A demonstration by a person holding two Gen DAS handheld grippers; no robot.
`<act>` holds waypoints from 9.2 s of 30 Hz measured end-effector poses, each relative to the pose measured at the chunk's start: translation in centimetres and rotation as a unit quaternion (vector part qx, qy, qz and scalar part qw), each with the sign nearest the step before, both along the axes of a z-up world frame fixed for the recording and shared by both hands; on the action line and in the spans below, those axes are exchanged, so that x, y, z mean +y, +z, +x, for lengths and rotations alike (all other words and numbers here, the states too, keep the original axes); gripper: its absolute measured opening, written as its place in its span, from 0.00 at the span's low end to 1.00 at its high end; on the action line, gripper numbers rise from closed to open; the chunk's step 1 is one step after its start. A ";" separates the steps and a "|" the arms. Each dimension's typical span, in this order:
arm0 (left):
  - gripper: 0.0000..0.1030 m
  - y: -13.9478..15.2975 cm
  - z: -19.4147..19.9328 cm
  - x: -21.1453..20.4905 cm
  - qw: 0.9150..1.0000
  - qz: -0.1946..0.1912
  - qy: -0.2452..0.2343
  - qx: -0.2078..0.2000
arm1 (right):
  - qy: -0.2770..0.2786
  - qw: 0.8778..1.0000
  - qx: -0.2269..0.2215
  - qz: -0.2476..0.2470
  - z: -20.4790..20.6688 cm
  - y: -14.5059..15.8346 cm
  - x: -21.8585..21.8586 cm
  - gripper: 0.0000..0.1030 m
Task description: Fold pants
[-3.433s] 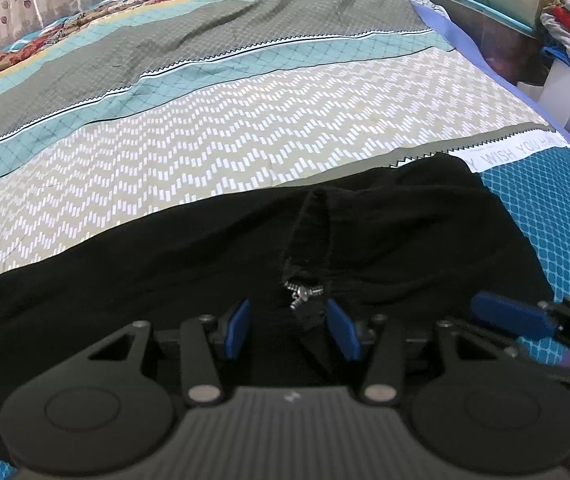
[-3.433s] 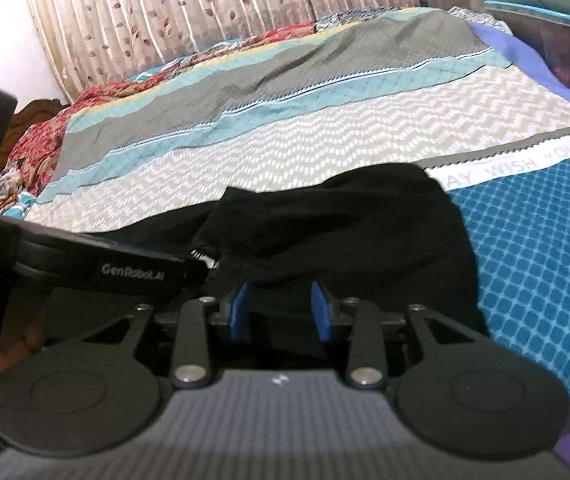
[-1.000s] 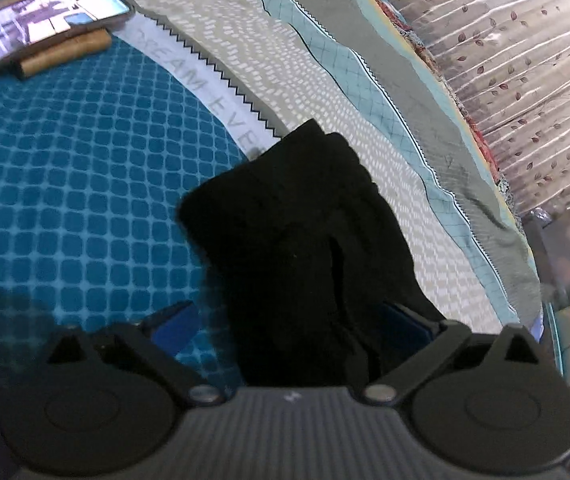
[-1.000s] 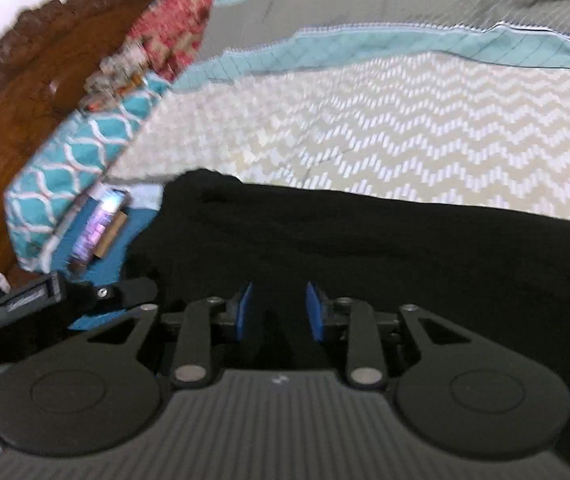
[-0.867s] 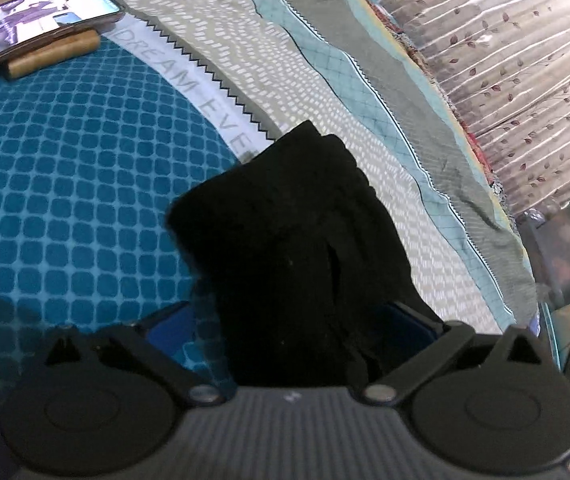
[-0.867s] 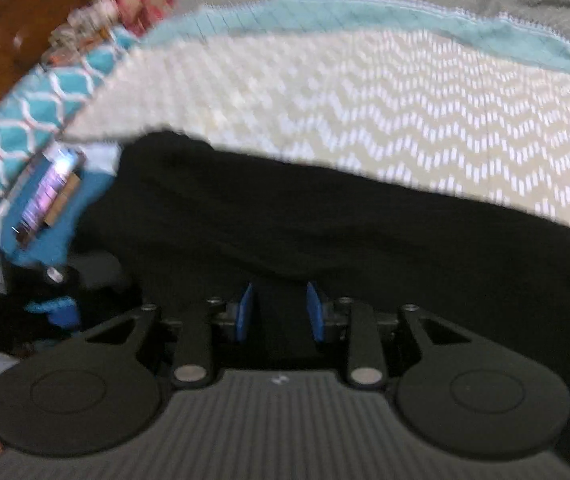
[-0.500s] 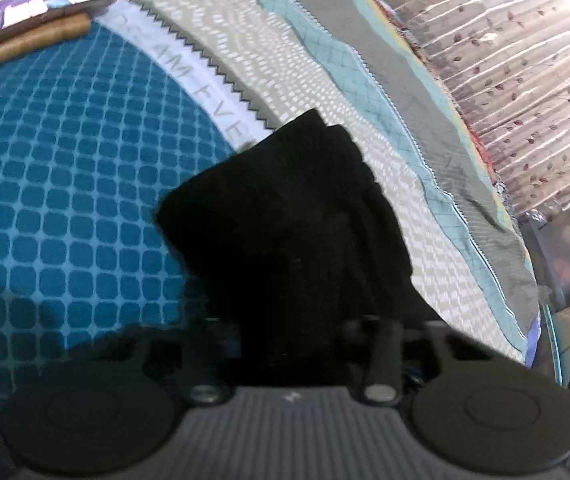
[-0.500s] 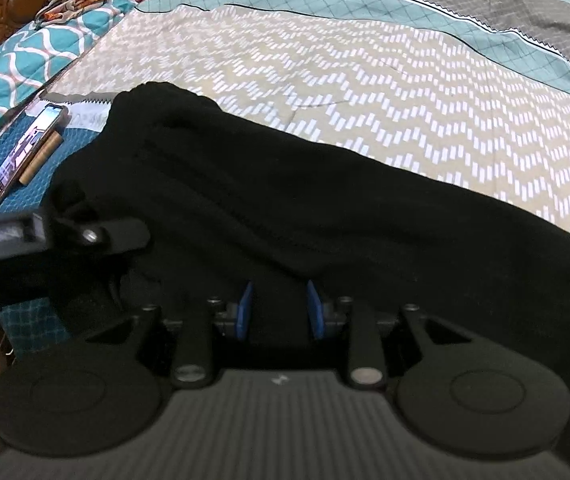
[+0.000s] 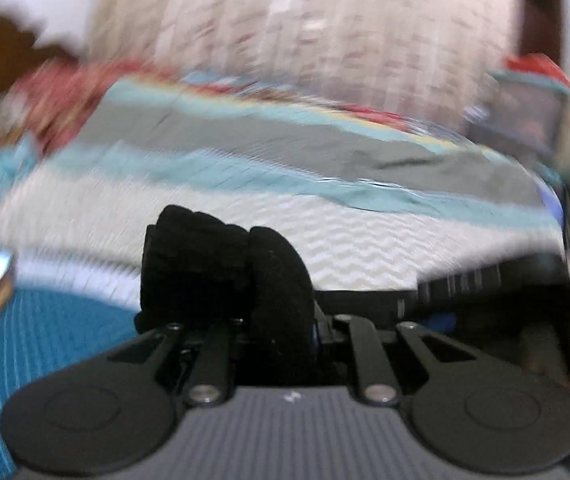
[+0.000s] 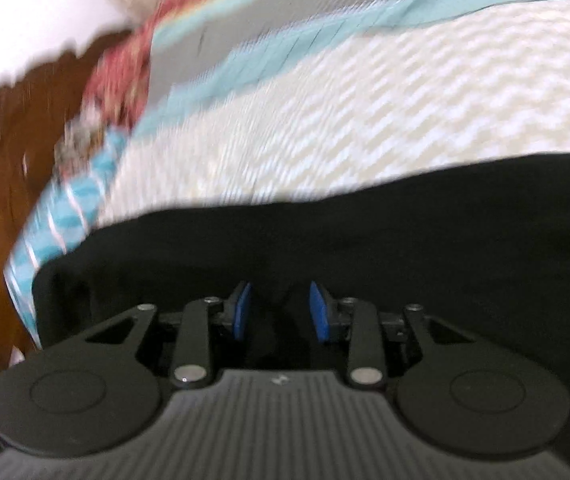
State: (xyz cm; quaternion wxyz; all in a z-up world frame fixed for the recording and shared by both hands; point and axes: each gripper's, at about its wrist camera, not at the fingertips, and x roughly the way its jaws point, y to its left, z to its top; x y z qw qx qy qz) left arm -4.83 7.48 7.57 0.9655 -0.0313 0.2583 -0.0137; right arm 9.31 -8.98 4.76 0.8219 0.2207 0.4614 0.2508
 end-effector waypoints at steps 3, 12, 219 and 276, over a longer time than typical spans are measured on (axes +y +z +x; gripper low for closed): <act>0.14 0.0 -0.7 -4.3 0.996 0.056 -0.075 -0.013 | -0.049 0.998 -0.006 0.040 -0.2 1.1 -4.2 0.35; 0.49 -2.1 -1.3 -12.1 0.961 0.166 -0.218 0.033 | -0.133 0.990 -0.003 0.040 -1.6 1.1 -10.7 0.53; 0.31 -1.5 10.5 3.0 0.960 -0.182 0.002 0.211 | 0.085 0.978 -0.185 -0.041 -7.8 5.5 -6.3 0.45; 0.47 -1.6 3.1 -4.2 0.981 0.059 -0.004 0.184 | 0.000 0.992 -0.066 -0.109 -7.1 0.0 -7.5 0.53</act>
